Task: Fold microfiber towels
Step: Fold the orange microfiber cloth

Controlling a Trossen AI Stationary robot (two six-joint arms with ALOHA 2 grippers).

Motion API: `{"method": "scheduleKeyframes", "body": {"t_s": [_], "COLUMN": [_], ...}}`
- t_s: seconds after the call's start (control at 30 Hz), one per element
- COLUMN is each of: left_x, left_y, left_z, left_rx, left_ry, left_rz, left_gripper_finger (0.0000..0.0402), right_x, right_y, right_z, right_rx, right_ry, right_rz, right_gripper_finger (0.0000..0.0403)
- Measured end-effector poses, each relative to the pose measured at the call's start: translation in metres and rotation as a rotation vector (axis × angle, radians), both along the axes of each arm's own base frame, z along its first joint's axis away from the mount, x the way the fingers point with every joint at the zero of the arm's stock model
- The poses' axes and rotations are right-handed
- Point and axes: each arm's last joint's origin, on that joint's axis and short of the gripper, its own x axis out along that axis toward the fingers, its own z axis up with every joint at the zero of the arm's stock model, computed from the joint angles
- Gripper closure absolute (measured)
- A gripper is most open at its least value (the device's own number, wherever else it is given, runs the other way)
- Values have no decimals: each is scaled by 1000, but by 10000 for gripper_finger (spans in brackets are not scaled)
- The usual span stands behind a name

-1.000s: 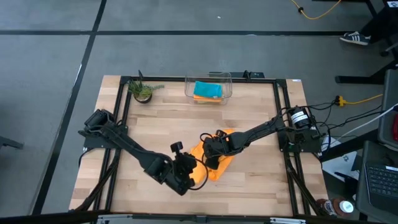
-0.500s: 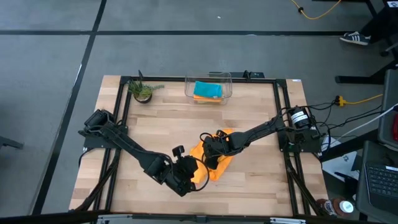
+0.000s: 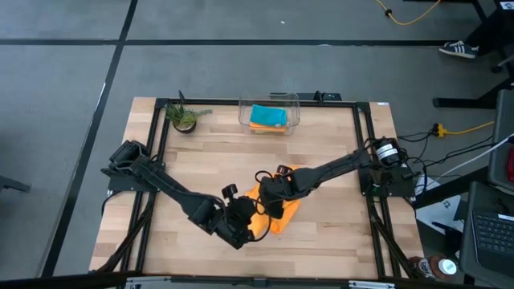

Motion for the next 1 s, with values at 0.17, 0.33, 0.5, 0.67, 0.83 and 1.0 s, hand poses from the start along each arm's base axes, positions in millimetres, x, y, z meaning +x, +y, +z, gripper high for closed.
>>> {"method": "scheduleKeyframes", "body": {"t_s": [0.17, 0.33, 0.5, 0.67, 0.83, 1.0], "left_x": [-10, -19, -19, -16, -15, -13], "left_y": [7, 20, 28, 33, 39, 42], "left_z": [-4, -8, -10, -10, -11, -12], "left_rx": [-49, -50, -86, -127, -181, -211], "left_ry": [90, 202, 258, 268, 309, 332], "left_rz": [83, 199, 227, 253, 263, 265], "left_gripper_finger": [280, 237, 217, 219, 217, 220], "right_x": [-11, -38, -59, -72, -92, -122], "right_y": [8, 9, 2, -5, -16, -33], "right_z": [15, 23, 24, 23, 36, 51], "right_rx": [-52, -134, -236, -299, -283, -235], "right_ry": [158, 442, 640, 742, 735, 590], "right_rz": [91, 136, 76, 66, 51, 7], "right_gripper_finger": [202, 208, 209, 209, 209, 209]}}
